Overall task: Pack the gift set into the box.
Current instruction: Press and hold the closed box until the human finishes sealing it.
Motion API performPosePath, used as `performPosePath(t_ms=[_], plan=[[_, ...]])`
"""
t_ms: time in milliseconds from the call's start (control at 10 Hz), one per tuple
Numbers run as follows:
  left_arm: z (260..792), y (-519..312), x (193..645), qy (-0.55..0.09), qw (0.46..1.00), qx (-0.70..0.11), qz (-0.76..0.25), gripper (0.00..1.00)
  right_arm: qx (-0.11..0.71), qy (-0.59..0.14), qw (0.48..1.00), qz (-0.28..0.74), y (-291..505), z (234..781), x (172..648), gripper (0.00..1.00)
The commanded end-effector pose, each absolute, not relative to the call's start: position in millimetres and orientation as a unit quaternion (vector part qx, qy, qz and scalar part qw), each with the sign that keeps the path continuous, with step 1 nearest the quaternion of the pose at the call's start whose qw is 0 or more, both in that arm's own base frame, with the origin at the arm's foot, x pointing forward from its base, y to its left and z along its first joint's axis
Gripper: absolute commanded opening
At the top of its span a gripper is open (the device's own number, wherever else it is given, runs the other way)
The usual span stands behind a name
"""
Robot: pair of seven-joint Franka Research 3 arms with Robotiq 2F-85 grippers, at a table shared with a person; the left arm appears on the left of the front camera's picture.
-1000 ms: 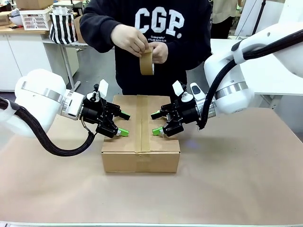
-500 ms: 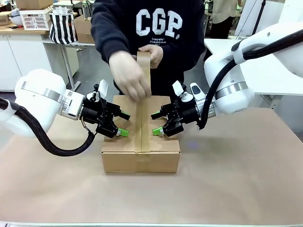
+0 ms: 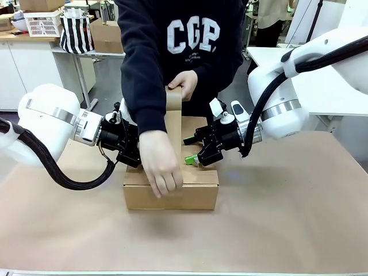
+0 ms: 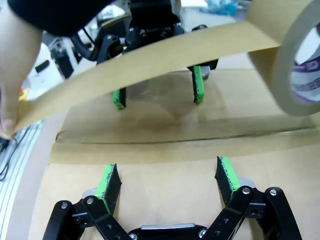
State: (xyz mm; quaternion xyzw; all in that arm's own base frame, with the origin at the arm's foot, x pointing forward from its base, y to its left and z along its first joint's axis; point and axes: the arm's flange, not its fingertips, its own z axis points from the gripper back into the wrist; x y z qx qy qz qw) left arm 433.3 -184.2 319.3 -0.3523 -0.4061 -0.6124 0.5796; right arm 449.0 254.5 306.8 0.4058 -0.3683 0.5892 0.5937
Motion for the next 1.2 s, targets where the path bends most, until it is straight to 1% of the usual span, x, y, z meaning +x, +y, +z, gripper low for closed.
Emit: performPosePath(t_ms=[0, 1100], plan=[[318.1, -182.5, 432.4, -0.407, 0.579, -0.349, -0.614, 1.00, 0.402, -0.369, 0.595, 0.590, 253.6, 302.8, 447.4, 1.00], [318.1, -182.5, 432.4, -0.407, 0.579, -0.349, -0.614, 1.00, 0.402, -0.369, 0.595, 0.590, 253.6, 302.8, 447.4, 1.00]])
